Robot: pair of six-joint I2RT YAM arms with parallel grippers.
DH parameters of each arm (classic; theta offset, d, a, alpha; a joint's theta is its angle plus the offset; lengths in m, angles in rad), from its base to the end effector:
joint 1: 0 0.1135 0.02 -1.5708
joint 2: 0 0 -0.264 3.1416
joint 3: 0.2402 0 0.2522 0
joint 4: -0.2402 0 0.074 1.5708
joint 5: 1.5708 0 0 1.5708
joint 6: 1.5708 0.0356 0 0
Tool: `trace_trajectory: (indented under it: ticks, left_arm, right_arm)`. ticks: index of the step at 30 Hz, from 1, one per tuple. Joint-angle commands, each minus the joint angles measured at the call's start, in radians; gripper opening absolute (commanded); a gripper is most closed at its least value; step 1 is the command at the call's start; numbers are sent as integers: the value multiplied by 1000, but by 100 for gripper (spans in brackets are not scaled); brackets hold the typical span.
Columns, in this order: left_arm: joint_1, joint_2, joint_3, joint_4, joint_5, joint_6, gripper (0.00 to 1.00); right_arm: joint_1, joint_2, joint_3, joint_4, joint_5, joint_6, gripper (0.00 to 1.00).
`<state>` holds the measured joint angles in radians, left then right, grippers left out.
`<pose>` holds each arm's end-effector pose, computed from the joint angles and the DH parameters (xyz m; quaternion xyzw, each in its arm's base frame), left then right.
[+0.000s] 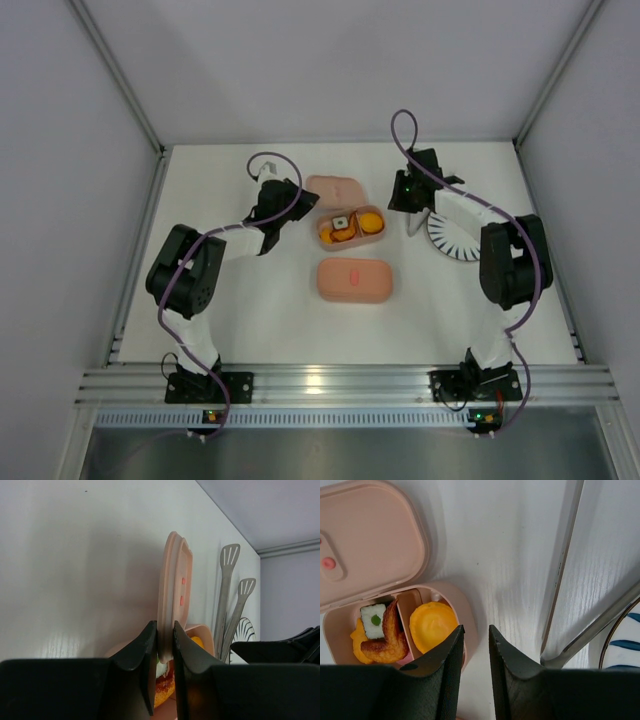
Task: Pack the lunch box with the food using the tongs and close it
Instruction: Move the packing box to the center of the board, then close the box lid on the packing box.
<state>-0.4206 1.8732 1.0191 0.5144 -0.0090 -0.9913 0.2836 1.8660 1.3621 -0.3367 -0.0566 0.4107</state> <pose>0.3727 -0.1663 0.1837 -0.2323 0.7827 -0.3718 0.4418 0.3963 0.1176 0.2187 0.0492 0.9325 0.1463 0.3266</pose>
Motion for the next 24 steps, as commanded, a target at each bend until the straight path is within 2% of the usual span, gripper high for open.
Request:
trace_trajectory:
  ticks: [1, 7, 14, 18, 21, 24]
  left_arm:
    - [-4, -49, -8, 50, 58, 22, 0]
    - [-6, -83, -11, 65, 20, 109, 0]
    - [16, -134, 73, 39, -58, 207, 0]
    - [45, -152, 125, -29, -28, 197, 0]
    - [59, -178, 167, -138, 3, 165, 0]
    - [80, -195, 211, -290, 102, 102, 0]
  right_arm:
    - [-17, -47, -6, 31, 12, -15, 26]
    - [-17, -50, 17, 19, 31, -23, 26]
    - [-17, -65, 51, 19, 51, -30, 26]
    - [-17, -83, 40, 41, 52, -44, 27]
    - [-17, -111, 17, 71, 52, -59, 27]
    - [-17, -154, -23, 114, 52, -70, 28]
